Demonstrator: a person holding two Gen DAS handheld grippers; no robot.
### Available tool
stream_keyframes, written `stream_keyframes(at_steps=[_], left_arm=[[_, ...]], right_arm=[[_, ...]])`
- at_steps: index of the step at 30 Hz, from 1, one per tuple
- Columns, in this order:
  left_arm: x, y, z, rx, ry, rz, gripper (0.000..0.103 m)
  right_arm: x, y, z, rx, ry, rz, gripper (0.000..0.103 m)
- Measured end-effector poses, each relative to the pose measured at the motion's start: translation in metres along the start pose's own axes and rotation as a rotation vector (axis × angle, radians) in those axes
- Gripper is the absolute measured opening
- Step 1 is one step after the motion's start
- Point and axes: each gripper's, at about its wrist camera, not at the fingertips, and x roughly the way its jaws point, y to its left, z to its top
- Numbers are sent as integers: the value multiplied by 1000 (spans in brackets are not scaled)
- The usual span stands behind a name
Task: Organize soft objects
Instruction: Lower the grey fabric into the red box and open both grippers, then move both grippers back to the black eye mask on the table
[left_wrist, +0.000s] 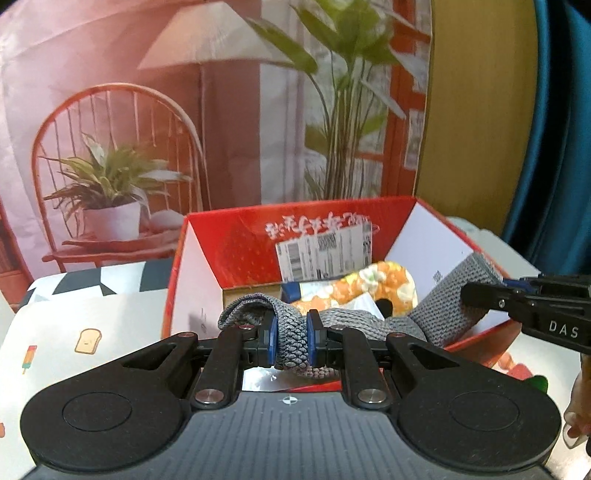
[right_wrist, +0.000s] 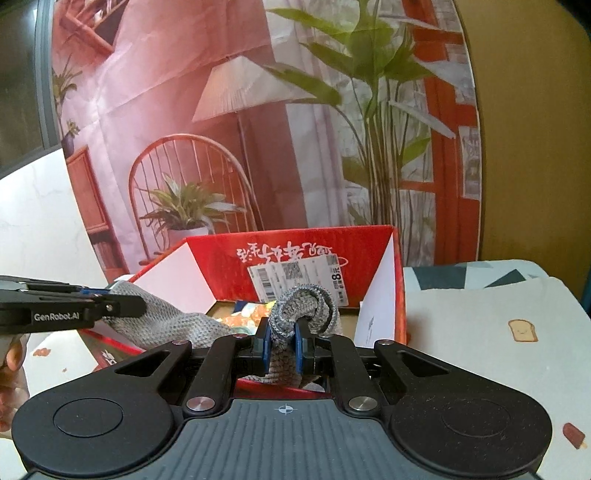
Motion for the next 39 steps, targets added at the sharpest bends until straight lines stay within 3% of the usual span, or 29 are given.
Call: stream_keyframes(at_steps=[6,8,11,14,19,24,36,39], left_arm=[[-2,0,-1,4,-6,-16,21],[-8,2,-1,3,-26,-23,49],[-23,3,-2,-4,-91,-15,67],[-39,5,-3,2,-155,6,70],[-67,13,-17,-45,-223,29,71],[-81,22,-48,-124,-215,42,71],[-64,34,-128,-257,-30,29,68],[-53,31,-135,-246,14,0,57]], right_arm=[[0,-4,1,11,7,-15,12],[-3,-6,1,18,-7,-33,18],[-15,-6,-1,9,-75,-84,27],[-30,-2,-1,-19,-151,-118,38],[-53,9,-9,-77,-230,-100,40],[-67,27,-29,-104,-249,-60,40],[-57,57,-94,-113,-92,-2,40],[-48,60,-108,-100,-22,2,40]])
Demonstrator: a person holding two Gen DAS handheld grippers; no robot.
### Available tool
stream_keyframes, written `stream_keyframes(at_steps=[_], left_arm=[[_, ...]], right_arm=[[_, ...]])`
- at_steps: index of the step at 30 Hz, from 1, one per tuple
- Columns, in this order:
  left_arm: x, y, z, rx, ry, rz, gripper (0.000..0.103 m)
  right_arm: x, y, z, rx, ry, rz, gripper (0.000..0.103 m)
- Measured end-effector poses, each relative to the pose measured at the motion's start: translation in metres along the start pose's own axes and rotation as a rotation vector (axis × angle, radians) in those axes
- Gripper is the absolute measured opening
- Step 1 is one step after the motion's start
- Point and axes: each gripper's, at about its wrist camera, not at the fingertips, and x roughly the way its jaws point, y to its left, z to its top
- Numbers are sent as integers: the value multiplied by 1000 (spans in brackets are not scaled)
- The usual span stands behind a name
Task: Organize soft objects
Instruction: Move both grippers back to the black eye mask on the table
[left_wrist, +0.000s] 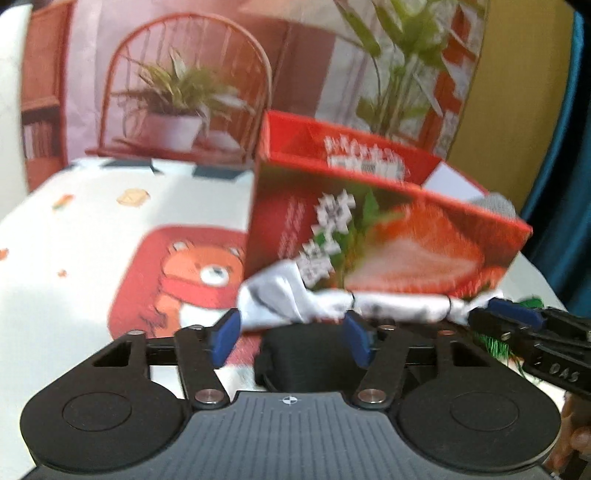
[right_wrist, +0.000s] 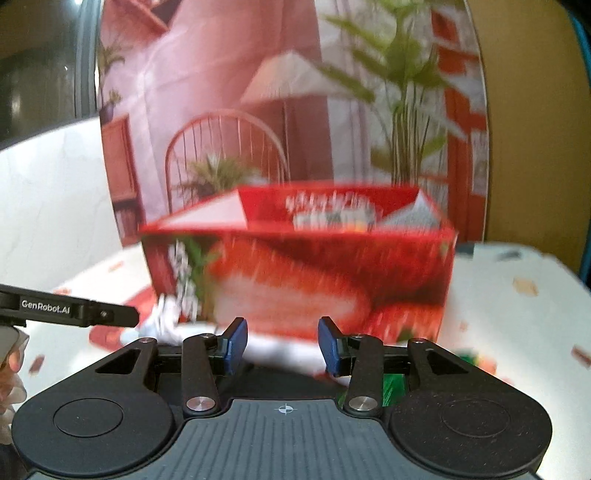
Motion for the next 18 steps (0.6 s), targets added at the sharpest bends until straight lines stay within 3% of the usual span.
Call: stream_keyframes(at_steps=[2,9,18], left_arm=[[7,-2,-1,19,22,-8,51],[25,-3,-11,48,86,5,50],[25,-2,-16,50,85,14,50]], right_arm=[[8,3,-8,20,57,13,39],[26,-2,-22,69,162,3,39],[26,-32,-29,198,172,-74,41]])
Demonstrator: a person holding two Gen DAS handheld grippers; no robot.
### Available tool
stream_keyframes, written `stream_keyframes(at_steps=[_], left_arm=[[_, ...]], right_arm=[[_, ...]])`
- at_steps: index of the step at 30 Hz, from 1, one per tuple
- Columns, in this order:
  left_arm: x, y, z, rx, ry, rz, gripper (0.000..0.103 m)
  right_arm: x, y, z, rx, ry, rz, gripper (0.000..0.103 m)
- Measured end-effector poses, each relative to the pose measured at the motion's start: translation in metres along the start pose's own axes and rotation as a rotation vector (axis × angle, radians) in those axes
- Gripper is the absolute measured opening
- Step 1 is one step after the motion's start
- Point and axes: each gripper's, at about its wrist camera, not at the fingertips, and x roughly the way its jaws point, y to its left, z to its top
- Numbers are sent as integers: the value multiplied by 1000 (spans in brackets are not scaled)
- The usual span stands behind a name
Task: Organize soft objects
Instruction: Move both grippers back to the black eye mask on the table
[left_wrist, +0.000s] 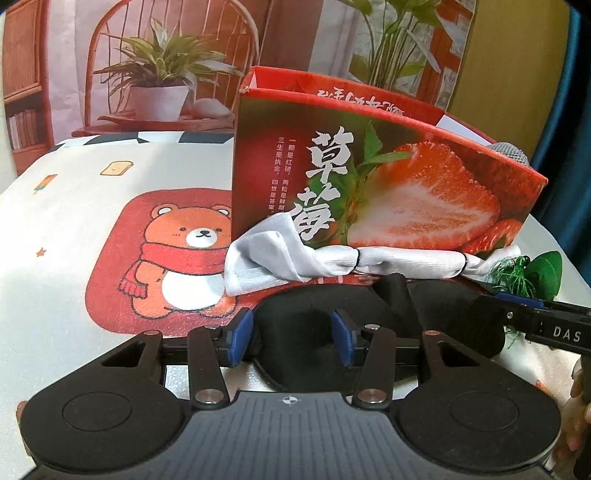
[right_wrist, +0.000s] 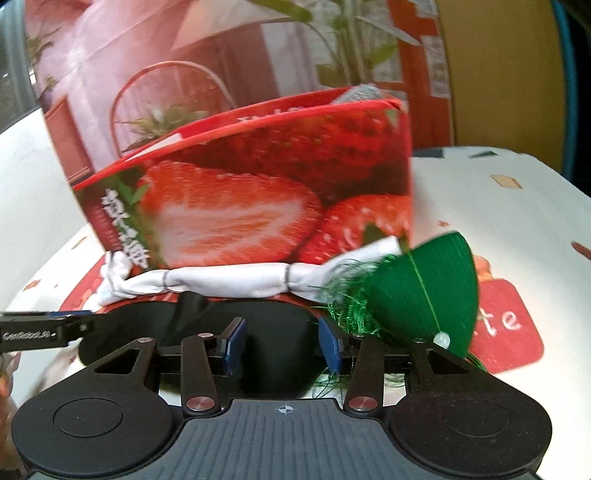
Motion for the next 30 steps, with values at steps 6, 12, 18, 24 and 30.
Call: stream_keyframes(at_steps=[6,12,18,24,30], left_arm=[[-2,-3,-5,12,-11,11,50],[-8,2,-11,-19,-17,11,50],[-18,9,-14,-81,-19,41,51],[-30,12,-12,-98,-48,88,57],[-31,6,-13,-73,-20,113,57]], right_arm=[[2,-3,-3,-7,8,16,49],[4,5,-3,-50,17,41,52],[2,12,-6,-97,26,73,52],[1,26,-10,-187,39,115,52],[-1,35,-14,-241,38,130,51]])
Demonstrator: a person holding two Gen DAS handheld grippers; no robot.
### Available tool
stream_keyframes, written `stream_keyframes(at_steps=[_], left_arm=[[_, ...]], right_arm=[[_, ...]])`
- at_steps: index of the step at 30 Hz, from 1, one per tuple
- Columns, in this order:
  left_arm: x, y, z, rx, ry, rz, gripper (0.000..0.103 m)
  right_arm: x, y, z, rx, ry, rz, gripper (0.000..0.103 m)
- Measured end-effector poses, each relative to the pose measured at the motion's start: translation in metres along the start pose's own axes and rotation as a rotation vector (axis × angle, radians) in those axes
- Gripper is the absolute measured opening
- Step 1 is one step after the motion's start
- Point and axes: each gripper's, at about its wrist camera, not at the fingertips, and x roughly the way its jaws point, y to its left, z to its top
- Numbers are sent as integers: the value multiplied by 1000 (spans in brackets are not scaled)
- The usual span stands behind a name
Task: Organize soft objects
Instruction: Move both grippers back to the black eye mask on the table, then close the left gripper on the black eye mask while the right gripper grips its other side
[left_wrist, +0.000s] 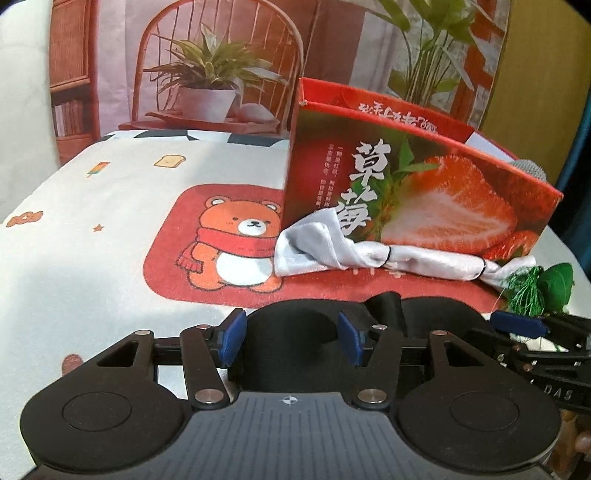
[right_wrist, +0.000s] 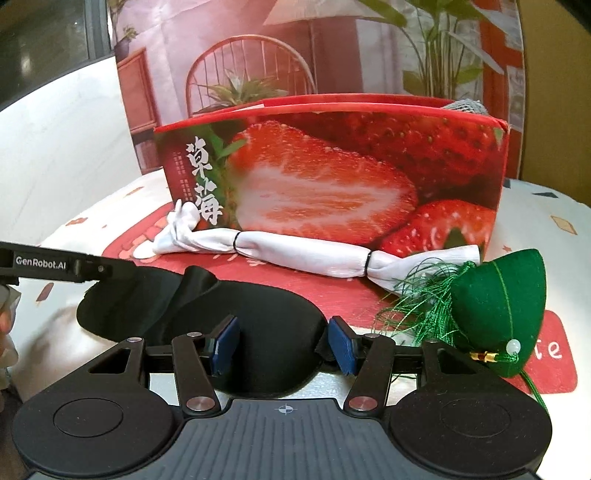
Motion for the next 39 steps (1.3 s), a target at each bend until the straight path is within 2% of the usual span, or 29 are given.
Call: stream_keyframes(at_steps=[6,9,17,24,29,39], left_arm=[[-6,8,0,-44,18,19,57],[-4,11,-2,-56,43,17,57],[0,8,-5,-51,61,14,58],[2,4,-6,-27,64,24,60],[3,1,-7,-17,65,-8,65],[3,-1,-10,-15,68,-45,67]], right_arm=[[-6,-6,-1,33,-32,-18,51],[-8,-9,-2,56,-47,-33,53],[-4,-2,-3,19,-13,-18,54],[-5,-9,-3,80,-9,-35,55],[-3,-3,-4,52,4,-14,57],[-3,-4,-4,54,4,7,57]])
